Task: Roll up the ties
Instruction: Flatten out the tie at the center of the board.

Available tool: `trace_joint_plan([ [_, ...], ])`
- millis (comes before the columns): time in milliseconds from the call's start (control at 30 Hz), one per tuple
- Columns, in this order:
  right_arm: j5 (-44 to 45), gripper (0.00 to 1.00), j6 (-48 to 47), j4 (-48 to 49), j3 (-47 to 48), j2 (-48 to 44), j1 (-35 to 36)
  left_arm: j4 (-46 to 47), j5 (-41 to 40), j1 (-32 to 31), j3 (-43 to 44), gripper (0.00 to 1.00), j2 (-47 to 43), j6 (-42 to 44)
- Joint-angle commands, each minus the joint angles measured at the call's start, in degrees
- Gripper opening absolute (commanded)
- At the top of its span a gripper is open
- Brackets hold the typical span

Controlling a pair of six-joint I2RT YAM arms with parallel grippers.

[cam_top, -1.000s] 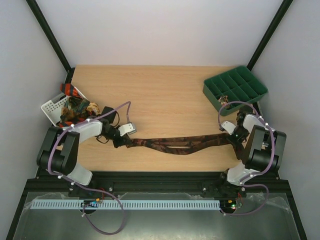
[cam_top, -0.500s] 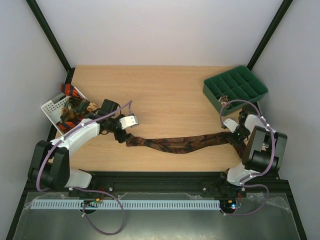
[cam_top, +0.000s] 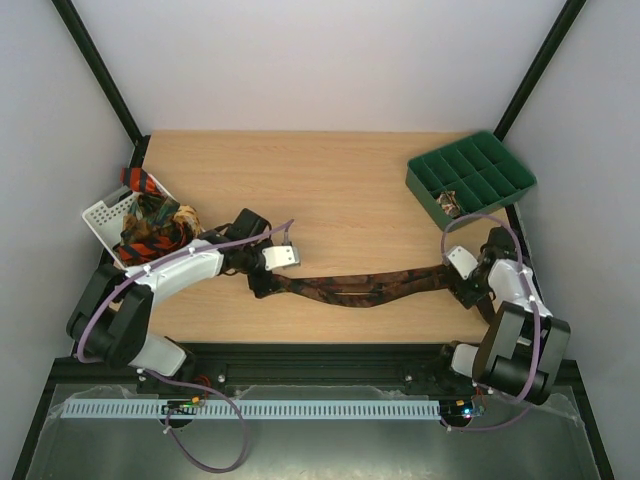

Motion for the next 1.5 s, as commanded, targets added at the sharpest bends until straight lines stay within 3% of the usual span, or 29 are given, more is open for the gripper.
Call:
trace_joint_plan([
  [0, 1.1, 0.78, 6.3, 10.3, -6.5, -4.2, -0.8, 3.7, -2.9, 0.0, -2.0, 0.91, -0.5, -2.8],
  [133, 4.1, 0.75, 10.5, 22.4, -14.5, -10.4, -0.8, 6.6, -4.3, 0.1, -5.8, 0.90, -1.6, -3.3],
  [300, 4.3, 0.65, 10.6, 22.4, -10.8, -13.0, -1.7, 7.0, -4.1, 2.7, -7.2, 0.85, -1.0, -2.9],
  [400, 4.0, 0.46, 8.1, 20.1, -4.7, -5.9, -3.1, 6.8, -3.4, 5.0, -7.1, 0.76, -0.7, -1.9],
  [567, 3.6, 0.32, 4.5, 16.1, 8.1, 12.8, -7.9, 6.4, -3.4, 6.9, -7.3, 0.62, -1.1, -0.9],
  [633, 4.5, 0.36, 4.1, 14.1, 15.2, 20.5, -10.1, 6.0, -3.3, 7.3, -7.4, 0.60, -1.4, -0.7],
  [700, 4.0, 0.53, 4.1, 10.8, 20.3, 25.6, -11.8, 5.8, -3.3, 7.5, -7.7, 0.58, -1.8, -0.6],
  [767, 3.4, 0.64, 3.9, 9.0, 22.7, 27.5, -12.8, 5.5, -3.0, 7.8, -7.9, 0.58, -2.3, -0.4],
  [833, 3.0, 0.67, 3.0, 9.3, 22.8, 26.9, -13.2, 5.4, -2.5, 7.9, -7.7, 0.58, -2.8, -0.3],
  [900, 1.9, 0.68, 2.7, 9.4, 22.8, 24.4, -13.5, 5.0, -0.7, 7.9, -7.0, 0.60, -3.5, -0.2],
  [1000, -1.7, 0.69, 3.1, 7.3, 23.2, 21.4, -13.5, 4.6, 2.1, 7.6, -4.5, 0.77, -3.1, -0.3],
  [1067, -5.5, 0.69, 4.5, 4.4, 24.3, 20.2, -13.5, 4.5, 3.7, 6.9, -1.0, 0.82, -1.0, -0.6],
  [1267, -18.4, 0.67, 5.9, -8.0, 26.6, 18.8, -13.5, 6.5, 4.5, 1.4, 7.2, 0.83, 9.6, -2.1],
  [1467, -27.5, 0.59, 5.7, -13.0, 22.8, 17.8, -12.9, 6.4, 1.9, -3.1, 12.5, 0.75, 17.9, -2.4],
])
